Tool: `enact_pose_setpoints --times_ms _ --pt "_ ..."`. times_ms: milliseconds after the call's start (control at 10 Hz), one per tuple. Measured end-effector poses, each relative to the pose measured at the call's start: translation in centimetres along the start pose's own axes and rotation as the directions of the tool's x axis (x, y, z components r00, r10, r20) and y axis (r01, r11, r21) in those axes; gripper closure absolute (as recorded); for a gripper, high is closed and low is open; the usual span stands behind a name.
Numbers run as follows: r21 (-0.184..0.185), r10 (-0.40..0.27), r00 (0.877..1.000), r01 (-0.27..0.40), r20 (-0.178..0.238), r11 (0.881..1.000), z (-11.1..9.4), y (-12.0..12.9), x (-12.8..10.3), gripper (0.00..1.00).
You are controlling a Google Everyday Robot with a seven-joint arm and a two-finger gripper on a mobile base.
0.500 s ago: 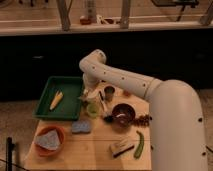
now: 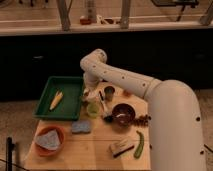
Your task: Place fork in paper cup
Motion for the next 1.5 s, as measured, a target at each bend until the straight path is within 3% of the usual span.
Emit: enact_pose_setpoints --times_ms 1500 --pt "-0.003 -0.01 1.0 0.01 0.017 1.0 0.29 -0.63 0.24 0.2"
